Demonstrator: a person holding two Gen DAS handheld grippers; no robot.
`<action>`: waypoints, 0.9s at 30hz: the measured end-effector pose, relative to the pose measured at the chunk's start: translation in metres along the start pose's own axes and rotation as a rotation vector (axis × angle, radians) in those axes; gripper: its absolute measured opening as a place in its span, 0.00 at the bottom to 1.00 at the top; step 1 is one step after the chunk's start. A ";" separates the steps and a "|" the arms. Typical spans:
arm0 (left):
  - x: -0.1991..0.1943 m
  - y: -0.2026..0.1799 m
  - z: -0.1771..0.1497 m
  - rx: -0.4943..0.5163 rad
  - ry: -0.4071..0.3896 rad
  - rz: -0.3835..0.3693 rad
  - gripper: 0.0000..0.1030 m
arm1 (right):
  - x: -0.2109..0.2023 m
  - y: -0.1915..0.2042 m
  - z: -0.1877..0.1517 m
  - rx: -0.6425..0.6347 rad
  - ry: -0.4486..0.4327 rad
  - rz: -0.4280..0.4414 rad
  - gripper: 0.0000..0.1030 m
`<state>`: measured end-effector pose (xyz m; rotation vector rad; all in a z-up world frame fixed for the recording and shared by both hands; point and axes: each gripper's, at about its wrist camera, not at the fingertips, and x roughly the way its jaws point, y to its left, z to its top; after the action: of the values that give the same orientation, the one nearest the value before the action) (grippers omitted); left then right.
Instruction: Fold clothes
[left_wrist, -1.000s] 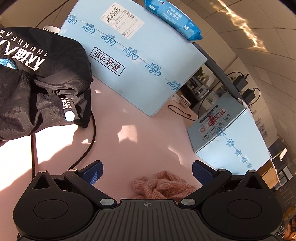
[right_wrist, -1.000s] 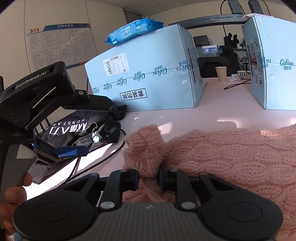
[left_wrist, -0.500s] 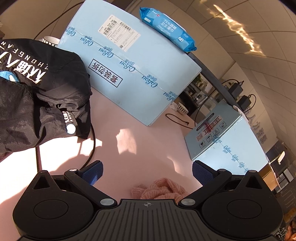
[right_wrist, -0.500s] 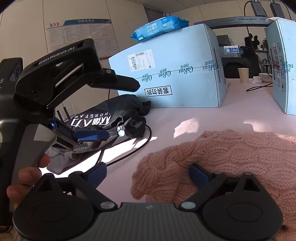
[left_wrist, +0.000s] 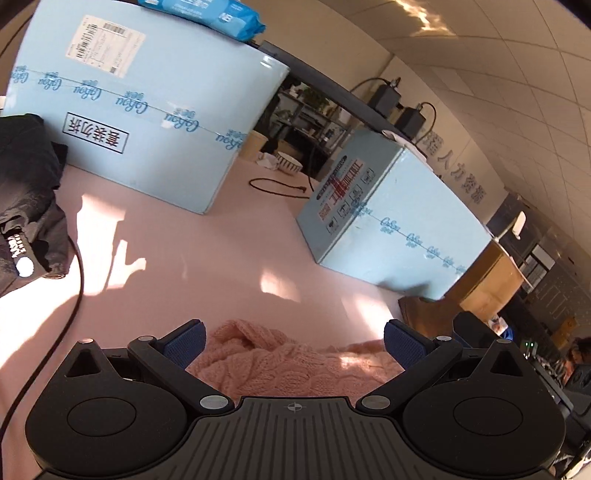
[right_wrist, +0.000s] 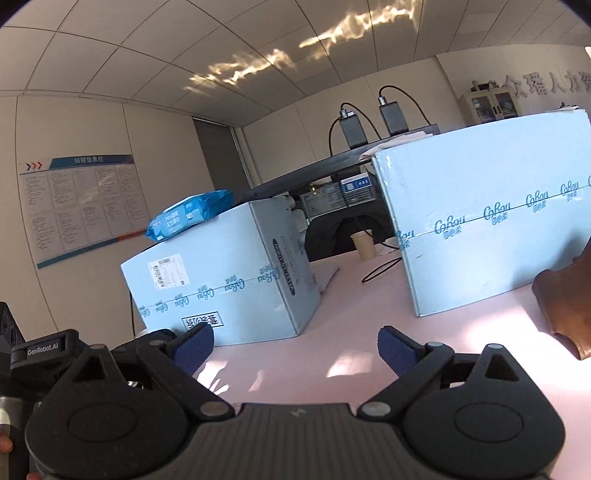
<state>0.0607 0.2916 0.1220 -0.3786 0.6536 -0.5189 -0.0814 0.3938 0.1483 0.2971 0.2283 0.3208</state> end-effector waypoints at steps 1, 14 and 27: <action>0.010 -0.005 -0.004 0.014 0.033 -0.011 1.00 | -0.001 -0.003 -0.001 -0.010 0.005 -0.020 0.94; 0.051 -0.006 -0.026 0.050 0.106 0.062 1.00 | 0.027 -0.008 -0.039 -0.079 0.207 0.012 0.87; 0.053 0.006 -0.030 0.069 0.113 0.066 1.00 | 0.042 -0.035 -0.064 0.060 0.286 0.004 0.84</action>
<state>0.0782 0.2612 0.0718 -0.2637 0.7525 -0.5010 -0.0503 0.3926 0.0701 0.3099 0.5198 0.3606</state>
